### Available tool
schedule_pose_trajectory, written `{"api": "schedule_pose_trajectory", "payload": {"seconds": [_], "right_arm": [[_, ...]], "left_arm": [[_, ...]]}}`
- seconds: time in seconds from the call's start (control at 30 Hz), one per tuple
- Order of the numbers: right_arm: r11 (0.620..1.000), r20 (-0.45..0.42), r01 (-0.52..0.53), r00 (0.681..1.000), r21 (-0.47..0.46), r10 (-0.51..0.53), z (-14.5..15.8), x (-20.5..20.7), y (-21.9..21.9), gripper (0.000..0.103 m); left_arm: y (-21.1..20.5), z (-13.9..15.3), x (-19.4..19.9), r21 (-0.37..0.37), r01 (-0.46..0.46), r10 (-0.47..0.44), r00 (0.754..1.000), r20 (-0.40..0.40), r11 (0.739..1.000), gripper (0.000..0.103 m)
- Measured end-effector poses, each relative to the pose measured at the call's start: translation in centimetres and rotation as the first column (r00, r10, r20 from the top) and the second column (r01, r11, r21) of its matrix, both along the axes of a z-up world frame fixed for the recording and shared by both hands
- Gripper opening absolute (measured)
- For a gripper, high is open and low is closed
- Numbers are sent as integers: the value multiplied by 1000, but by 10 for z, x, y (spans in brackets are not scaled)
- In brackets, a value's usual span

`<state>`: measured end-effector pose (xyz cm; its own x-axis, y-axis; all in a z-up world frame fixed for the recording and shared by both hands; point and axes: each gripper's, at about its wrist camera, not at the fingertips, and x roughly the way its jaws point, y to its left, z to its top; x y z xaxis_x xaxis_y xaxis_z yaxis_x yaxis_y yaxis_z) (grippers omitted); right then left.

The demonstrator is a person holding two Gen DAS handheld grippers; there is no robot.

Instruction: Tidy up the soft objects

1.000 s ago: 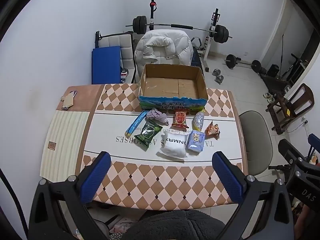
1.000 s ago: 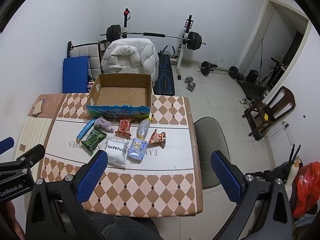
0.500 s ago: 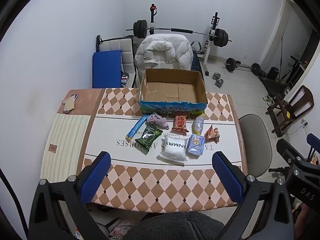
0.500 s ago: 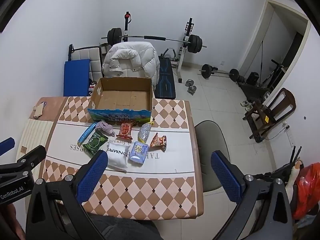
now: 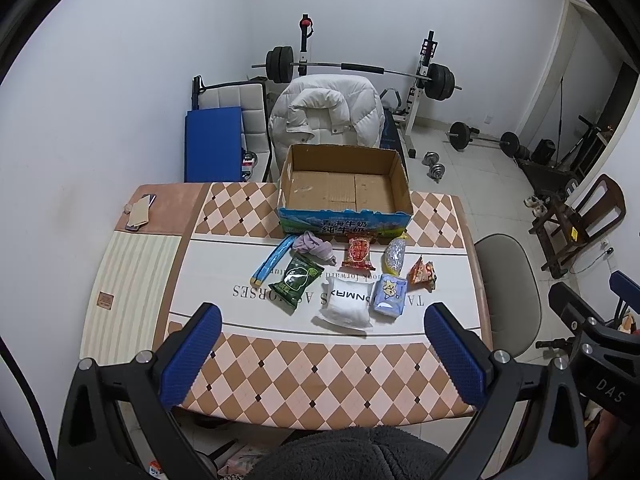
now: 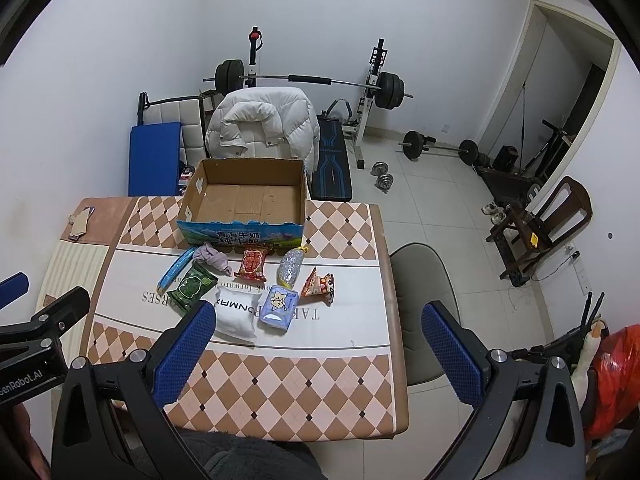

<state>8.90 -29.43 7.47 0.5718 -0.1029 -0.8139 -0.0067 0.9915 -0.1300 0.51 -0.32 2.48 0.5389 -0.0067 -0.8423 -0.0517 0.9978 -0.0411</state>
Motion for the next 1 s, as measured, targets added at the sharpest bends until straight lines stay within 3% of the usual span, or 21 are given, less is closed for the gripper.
{"api": "schedule_pose_trajectory", "payload": {"seconds": [1.0], "right_arm": [[1000,9,-1,1000,0,1,10,3,1,103]], "left_arm": [[2,6,9,1,-4,4,1000,10,1000,103]]}}
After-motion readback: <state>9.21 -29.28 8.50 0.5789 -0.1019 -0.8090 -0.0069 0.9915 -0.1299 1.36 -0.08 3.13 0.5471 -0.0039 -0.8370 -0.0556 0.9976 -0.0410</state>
